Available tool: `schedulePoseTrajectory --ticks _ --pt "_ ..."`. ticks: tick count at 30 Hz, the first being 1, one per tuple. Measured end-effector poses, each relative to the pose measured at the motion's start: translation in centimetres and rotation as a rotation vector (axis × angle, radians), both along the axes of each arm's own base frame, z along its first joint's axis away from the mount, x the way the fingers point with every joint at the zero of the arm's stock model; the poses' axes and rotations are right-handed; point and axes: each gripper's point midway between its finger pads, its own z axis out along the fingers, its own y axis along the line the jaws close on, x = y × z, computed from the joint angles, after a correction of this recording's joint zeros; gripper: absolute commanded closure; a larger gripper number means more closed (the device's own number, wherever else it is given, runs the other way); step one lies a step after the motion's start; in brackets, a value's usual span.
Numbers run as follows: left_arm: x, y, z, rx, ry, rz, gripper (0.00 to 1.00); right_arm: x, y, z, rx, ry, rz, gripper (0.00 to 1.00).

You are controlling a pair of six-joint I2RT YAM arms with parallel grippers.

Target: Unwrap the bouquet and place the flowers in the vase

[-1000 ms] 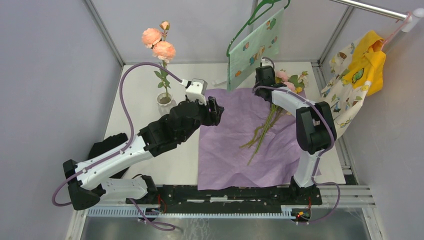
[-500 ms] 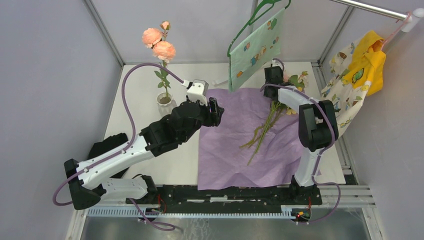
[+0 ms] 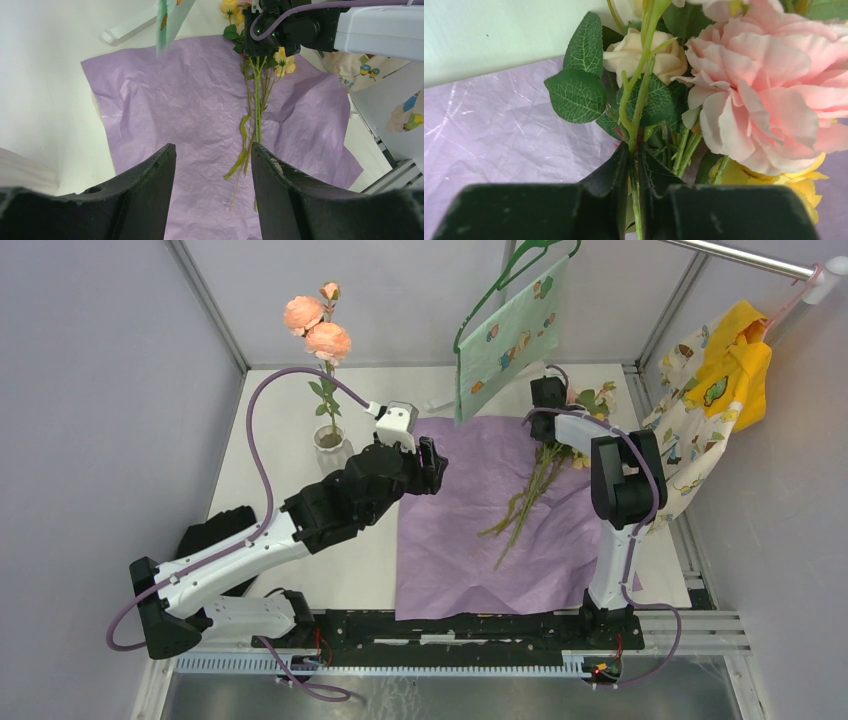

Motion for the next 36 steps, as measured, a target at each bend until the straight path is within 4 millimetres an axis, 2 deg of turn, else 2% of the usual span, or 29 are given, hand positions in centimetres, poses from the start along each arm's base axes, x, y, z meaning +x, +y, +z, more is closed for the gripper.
schedulePoseTrajectory --ticks 4,8,11,15,21,23,27,30,32,36 --pt "0.0 0.0 0.0 0.000 0.000 0.000 0.36 0.2 0.4 0.0 0.019 -0.006 0.012 1.00" --pt "0.0 0.0 0.0 0.000 0.000 0.000 0.36 -0.5 0.9 0.3 0.052 -0.017 0.030 1.00" --pt "0.0 0.0 0.0 0.000 0.000 0.000 0.37 -1.6 1.3 1.7 0.087 -0.040 0.048 1.00" --pt "0.0 0.0 0.0 0.000 0.000 0.000 0.37 -2.8 2.1 5.8 0.148 -0.128 0.084 1.00" --pt "0.0 0.0 0.0 0.000 0.000 0.000 0.37 -4.6 3.3 13.9 0.233 -0.329 0.156 1.00" --pt "0.0 0.0 0.0 -0.001 0.000 0.000 0.37 -5.2 3.7 16.0 0.256 -0.387 0.183 1.00" --pt "-0.1 0.5 0.4 -0.006 -0.006 0.007 0.37 -6.9 5.3 18.7 0.314 -0.474 0.268 1.00" --pt "-0.4 1.5 1.1 -0.014 -0.017 0.024 0.37 -8.3 7.5 21.0 0.350 -0.539 0.358 1.00" --pt "-0.7 2.6 2.1 -0.030 -0.032 0.041 0.37 -9.3 9.8 23.5 0.376 -0.608 0.443 1.00" --pt "-1.4 5.3 4.5 -0.084 -0.078 0.092 0.37 -12.7 14.6 30.7 0.446 -0.834 0.635 1.00"
